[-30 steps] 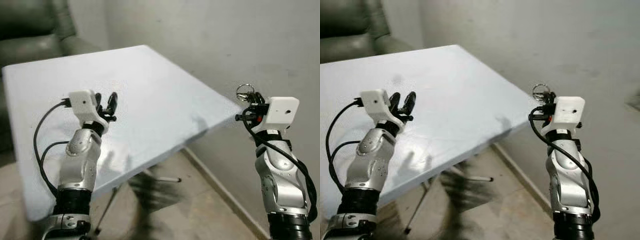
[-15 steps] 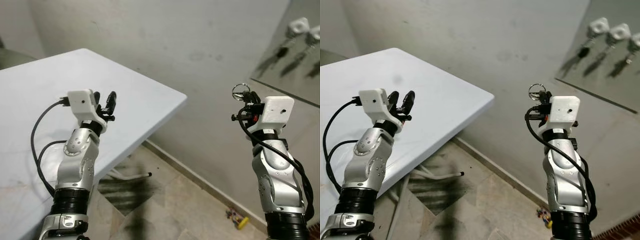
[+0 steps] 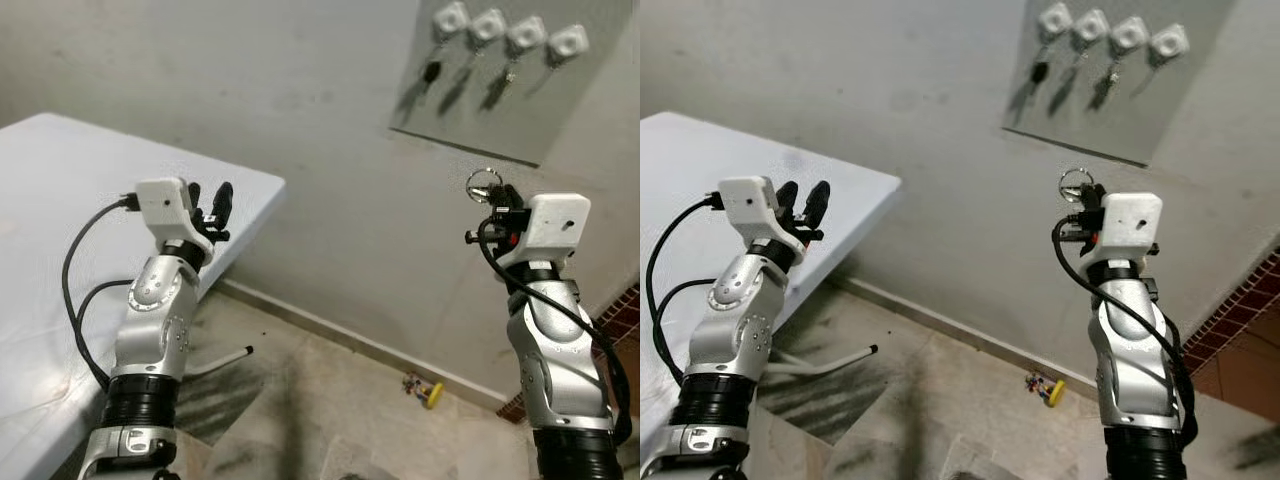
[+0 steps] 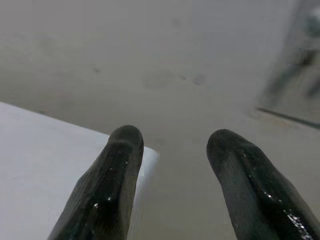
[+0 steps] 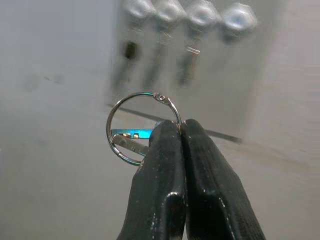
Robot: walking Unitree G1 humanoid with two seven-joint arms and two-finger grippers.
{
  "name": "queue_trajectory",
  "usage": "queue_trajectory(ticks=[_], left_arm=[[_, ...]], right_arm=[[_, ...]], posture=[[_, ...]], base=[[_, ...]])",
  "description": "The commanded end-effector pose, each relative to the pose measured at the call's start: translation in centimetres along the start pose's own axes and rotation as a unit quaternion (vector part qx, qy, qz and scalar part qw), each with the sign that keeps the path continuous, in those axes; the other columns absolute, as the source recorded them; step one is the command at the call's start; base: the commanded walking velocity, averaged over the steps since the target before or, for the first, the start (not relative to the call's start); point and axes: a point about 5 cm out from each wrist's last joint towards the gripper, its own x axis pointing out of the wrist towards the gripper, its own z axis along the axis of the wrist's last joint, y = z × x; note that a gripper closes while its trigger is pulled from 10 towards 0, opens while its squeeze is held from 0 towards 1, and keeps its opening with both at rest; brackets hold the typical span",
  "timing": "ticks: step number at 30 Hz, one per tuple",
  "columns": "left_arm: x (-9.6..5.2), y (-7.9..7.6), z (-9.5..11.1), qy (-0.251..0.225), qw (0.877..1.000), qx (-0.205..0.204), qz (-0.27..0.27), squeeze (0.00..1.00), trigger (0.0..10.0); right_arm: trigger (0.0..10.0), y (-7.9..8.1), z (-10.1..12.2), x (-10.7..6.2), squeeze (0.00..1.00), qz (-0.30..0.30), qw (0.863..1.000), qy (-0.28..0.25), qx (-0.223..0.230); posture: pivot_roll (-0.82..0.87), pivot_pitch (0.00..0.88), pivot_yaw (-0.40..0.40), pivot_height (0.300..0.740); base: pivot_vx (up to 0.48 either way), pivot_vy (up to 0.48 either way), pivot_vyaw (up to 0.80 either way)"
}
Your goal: Hang keys on a hook
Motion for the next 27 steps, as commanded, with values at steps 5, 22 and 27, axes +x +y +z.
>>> queue_trajectory(ticks=[5, 22, 27], left_arm=[[0.3, -0.4, 0.5, -0.005, 1.0, 0.011, -0.011, 0.0, 10.0], [0.1, -1.4, 0.0, -0.001, 1.0, -0.005, -0.021, 0.0, 10.0], [0.2, -1.4, -0.1, 0.008, 1.0, -0.009, -0.016, 0.0, 10.0]], right_arm=[[10.0, -0.1, 0.9, 0.1, 0.0, -0.003, 1.0, -0.016, -0.001], [10.0, 0.2, 1.0, 0.0, 0.0, 0.014, 1.0, -0.02, 0.006], [10.0, 0.3, 0.9, -0.2, 0.0, 0.019, 1.0, -0.014, 0.012]], posture=[[-0.15, 0.0, -0.042, 0.724], [-0.15, 0.0, -0.051, 0.724], [-0.15, 0.0, -0.05, 0.724]], base=[[0.0, 0.0, -0.75], [0.0, 0.0, -0.39], [0.0, 0.0, 0.0]])
